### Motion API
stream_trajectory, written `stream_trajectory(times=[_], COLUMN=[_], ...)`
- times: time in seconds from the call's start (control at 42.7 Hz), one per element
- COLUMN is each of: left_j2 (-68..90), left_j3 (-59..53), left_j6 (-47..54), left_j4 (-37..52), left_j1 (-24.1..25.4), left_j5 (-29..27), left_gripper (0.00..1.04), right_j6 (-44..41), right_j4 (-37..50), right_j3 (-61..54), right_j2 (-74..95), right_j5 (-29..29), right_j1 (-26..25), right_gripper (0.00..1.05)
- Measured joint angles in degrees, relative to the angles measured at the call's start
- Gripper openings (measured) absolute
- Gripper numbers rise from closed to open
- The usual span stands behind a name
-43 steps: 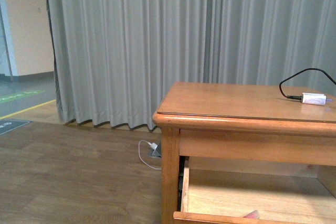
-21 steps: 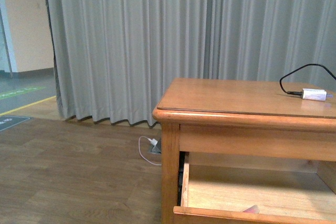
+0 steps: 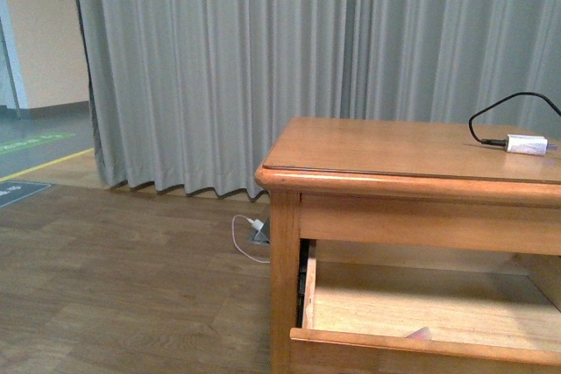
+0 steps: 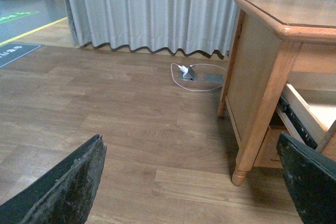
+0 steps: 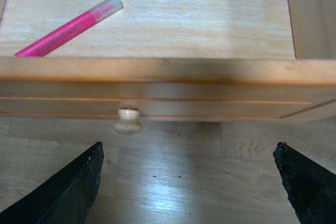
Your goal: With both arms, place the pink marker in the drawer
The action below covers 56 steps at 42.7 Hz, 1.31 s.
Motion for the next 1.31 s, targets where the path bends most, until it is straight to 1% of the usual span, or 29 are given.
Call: stream_trajectory(times=[0.187,0.422,0.679,0.913,1.124,1.311], left_j2=[0.0,0.0,0.0,0.0,0.0,0.0], left_j3=[0.0,0.0,0.0,0.0,0.0,0.0], left_j6=[0.0,0.0,0.0,0.0,0.0,0.0], left_j4=[0.0,0.0,0.0,0.0,0.0,0.0], left_j1=[0.0,0.0,0.0,0.0,0.0,0.0], left_j5=[0.0,0.0,0.0,0.0,0.0,0.0], left_gripper=[0.99,0.99,0.99,0.99,0.99,0.99], right_j6=[-1.7,-2.5,-5.3,-5.9,-5.6,-5.3], right_j4=[5.6,13.5,28.4,38.4,42.6,44.7], right_j3=[3.0,7.0,15.8,20.9,22.7,23.6], right_j2=[7.4,16.7,30.8,40.0,43.6,46.2], right_j5=[-0.2,0.7,1.8,1.9,1.9,1.3], right_j1=[-0.3,-2.2,-4.1,-5.0,-5.3,-5.2], right_gripper=[0.96,0.96,0.96,0.96,0.96,0.96])
